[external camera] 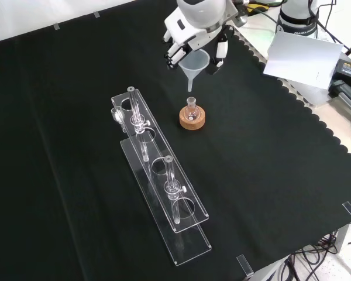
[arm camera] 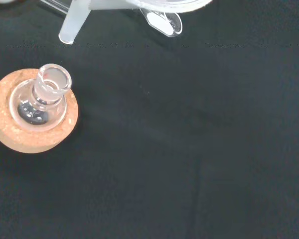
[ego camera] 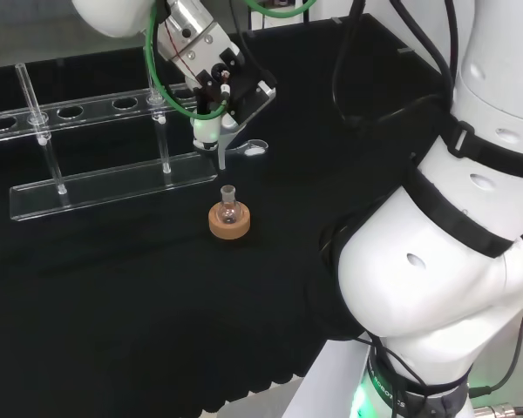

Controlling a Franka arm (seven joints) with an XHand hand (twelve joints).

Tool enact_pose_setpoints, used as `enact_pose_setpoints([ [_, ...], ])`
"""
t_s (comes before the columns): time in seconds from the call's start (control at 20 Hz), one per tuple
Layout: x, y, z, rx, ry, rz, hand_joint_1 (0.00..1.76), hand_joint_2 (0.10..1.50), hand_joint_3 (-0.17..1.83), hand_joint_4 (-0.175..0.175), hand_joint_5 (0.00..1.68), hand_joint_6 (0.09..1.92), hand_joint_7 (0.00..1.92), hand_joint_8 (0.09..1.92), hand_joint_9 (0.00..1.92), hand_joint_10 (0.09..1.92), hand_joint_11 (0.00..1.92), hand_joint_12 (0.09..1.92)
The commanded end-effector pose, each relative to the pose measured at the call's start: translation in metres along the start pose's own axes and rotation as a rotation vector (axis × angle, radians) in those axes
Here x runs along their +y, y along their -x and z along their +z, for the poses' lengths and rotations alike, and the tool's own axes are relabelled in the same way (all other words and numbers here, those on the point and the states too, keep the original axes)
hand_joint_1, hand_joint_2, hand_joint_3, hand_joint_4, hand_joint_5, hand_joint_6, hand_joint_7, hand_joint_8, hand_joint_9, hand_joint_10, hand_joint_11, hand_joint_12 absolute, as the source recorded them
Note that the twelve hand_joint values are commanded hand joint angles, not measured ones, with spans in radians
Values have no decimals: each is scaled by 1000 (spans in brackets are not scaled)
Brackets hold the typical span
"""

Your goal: Place the funnel on the round-bottom flask.

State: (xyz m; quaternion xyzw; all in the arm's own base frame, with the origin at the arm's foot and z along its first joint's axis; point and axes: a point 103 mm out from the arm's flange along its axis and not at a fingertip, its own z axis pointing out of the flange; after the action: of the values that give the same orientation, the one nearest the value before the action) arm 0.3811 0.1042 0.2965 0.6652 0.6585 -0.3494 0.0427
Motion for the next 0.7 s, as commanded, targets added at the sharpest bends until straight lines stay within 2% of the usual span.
enact_pose_setpoints([
  [0.05, 7, -13, 18, -21, -34, 2, 791, 773, 629, -46, 796, 777, 973, 663, 1263, 321, 851, 1086],
  [0.3, 10, -12, 26, -17, -52, 8, 792, 773, 629, -45, 799, 780, 972, 663, 1264, 318, 850, 1085],
  [0.7, 10, -13, 26, -20, -48, 4, 793, 774, 631, -45, 801, 782, 971, 663, 1265, 314, 850, 1085],
])
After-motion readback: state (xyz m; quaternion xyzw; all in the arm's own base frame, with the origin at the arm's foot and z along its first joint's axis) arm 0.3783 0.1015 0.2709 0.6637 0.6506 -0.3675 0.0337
